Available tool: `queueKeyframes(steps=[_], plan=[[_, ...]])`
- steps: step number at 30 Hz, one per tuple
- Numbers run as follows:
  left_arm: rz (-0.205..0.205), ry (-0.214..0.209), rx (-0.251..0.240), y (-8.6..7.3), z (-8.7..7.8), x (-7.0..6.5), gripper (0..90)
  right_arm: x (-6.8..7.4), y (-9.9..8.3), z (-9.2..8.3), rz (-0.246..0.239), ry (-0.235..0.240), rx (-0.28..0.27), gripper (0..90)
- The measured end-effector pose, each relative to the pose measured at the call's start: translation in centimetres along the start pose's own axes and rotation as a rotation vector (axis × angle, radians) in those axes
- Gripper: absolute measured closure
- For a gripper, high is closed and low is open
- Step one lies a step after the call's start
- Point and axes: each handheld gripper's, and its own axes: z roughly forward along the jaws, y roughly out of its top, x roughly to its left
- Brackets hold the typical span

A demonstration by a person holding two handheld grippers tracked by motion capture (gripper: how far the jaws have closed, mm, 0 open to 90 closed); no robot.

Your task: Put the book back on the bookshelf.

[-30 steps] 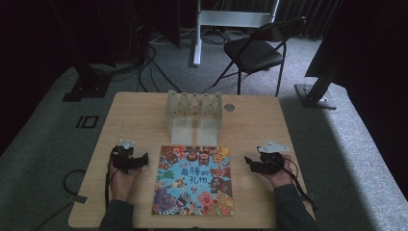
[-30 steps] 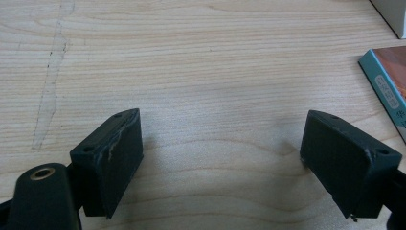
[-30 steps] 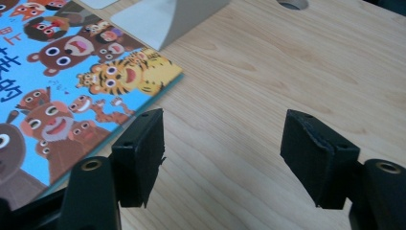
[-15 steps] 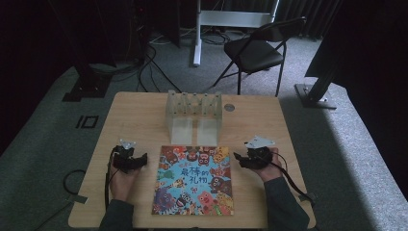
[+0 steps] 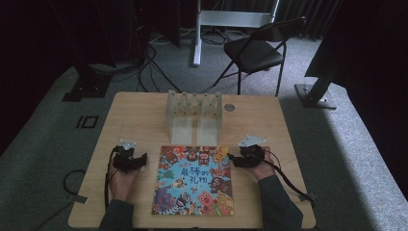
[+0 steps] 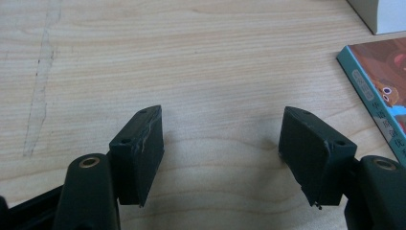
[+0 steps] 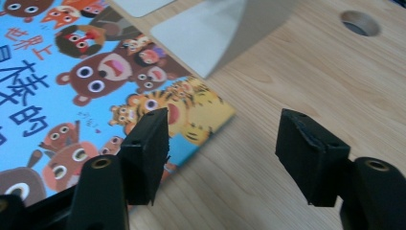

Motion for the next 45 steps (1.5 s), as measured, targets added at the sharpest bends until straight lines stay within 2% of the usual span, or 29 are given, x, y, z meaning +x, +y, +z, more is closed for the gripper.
queueKeyframes(steps=[3,5,6,10,16,21,23,27,30,31,33,36,37,38,40,45], plan=[[0.022,-0.003,-0.022,-0.2,0.1,0.0,32.4,0.2,0.4,0.9,-0.012,0.027,0.013,32.1],[0.017,-0.005,-0.023,-0.2,0.1,0.1,32.4,0.2,0.5,1.4,-0.001,0.051,0.014,31.0],[0.006,-0.014,-0.017,-0.1,0.1,0.1,32.8,0.1,0.5,1.6,0.008,0.06,0.017,30.0],[-0.009,-0.005,0.007,0.1,0.0,-0.1,34.9,0.1,0.5,2.7,0.016,0.09,0.039,26.2],[-0.013,-0.003,0.032,0.3,-0.3,-0.4,37.8,0.0,0.7,3.9,0.032,0.121,0.046,23.3],[0.007,-0.054,0.015,0.2,-1.0,-1.3,37.0,-0.1,0.9,4.7,0.048,0.146,0.044,21.5],[0.029,-0.068,0.003,0.2,-1.4,-1.8,36.0,-0.3,0.8,5.0,0.067,0.164,0.042,21.2],[0.083,-0.113,-0.008,0.2,-2.4,-3.2,32.6,-0.5,0.6,5.6,0.077,0.167,0.055,21.0],[0.102,-0.135,-0.011,0.0,-2.8,-3.8,29.4,-0.6,0.6,5.7,0.086,0.177,0.051,20.8],[0.125,-0.158,-0.023,-0.3,-3.3,-4.7,29.4,-0.6,0.6,5.8,0.09,0.18,0.049,20.8],[0.15,-0.189,-0.03,-0.5,-3.8,-5.4,26.4,-0.9,0.6,5.9,0.105,0.192,0.044,20.9],[0.192,-0.224,-0.037,-1.1,-4.4,-6.7,21.9,-1.0,0.6,6.1,0.116,0.206,0.048,21.1],[0.192,-0.224,-0.037,-1.1,-4.4,-6.7,20.6,-1.0,0.6,6.1,0.116,0.206,0.048,21.1],[0.228,-0.247,-0.034,-1.6,-4.9,-7.7,19.5,-1.0,0.5,6.3,0.12,0.215,0.047,21.1],[0.254,-0.249,-0.035,-2.0,-5.5,-8.7,19.4,-1.1,0.5,6.3,0.123,0.219,0.044,21.3],[0.321,-0.302,-0.046,-3.0,-6.9,-10.7,18.2,-1.4,0.6,6.2,0.139,0.235,0.044,22.4]])
